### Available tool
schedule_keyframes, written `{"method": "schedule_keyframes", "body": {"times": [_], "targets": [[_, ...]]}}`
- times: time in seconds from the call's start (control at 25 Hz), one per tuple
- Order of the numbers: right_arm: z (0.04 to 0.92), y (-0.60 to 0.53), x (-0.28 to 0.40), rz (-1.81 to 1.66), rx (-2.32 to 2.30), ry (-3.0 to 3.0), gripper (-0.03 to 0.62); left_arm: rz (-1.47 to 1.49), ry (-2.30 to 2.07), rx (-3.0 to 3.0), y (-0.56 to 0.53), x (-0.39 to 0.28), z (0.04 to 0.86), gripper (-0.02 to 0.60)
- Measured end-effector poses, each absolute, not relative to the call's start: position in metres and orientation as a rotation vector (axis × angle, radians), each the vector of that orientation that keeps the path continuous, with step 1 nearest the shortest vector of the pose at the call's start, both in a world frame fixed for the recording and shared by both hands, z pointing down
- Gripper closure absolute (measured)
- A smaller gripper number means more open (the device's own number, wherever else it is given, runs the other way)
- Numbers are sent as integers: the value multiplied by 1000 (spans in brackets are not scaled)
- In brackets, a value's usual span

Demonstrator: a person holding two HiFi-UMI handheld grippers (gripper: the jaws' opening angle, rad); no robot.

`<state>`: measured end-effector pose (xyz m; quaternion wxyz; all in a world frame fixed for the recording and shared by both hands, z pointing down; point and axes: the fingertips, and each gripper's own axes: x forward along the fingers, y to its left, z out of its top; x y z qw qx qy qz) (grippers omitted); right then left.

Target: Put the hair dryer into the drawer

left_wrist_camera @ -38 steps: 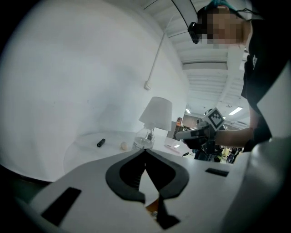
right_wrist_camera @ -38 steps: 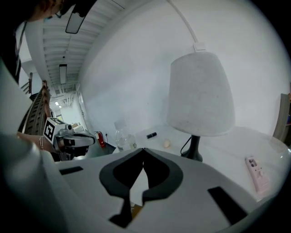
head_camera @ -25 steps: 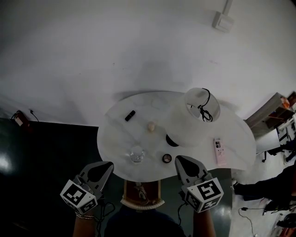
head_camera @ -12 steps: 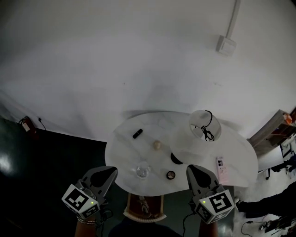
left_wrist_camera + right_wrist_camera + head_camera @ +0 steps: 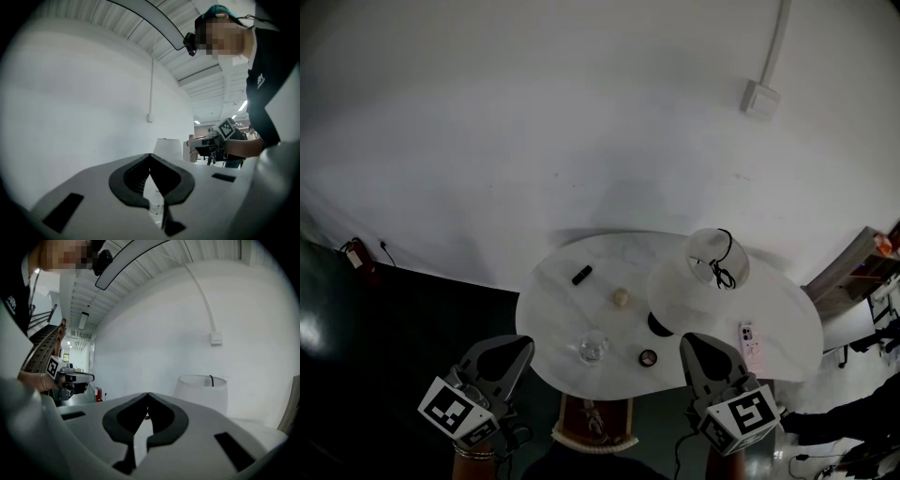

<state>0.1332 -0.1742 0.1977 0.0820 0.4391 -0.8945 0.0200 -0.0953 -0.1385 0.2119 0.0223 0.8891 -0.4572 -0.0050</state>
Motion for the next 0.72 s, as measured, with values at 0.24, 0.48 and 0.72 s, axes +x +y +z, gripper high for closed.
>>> {"method": "schedule_keyframes", "body": {"times": [0.24, 0.48, 0.72], "targets": [[185, -169, 130, 38, 1309, -2701, 576, -27, -1437, 2741, -139, -101, 209, 574], [180, -163, 130, 49, 1326, -2735, 576, -33, -1454, 2738, -135, -104, 207, 574], [174, -161, 128, 72, 1346, -2783, 576, -31, -1451, 2735, -130, -105, 209, 574]]}}
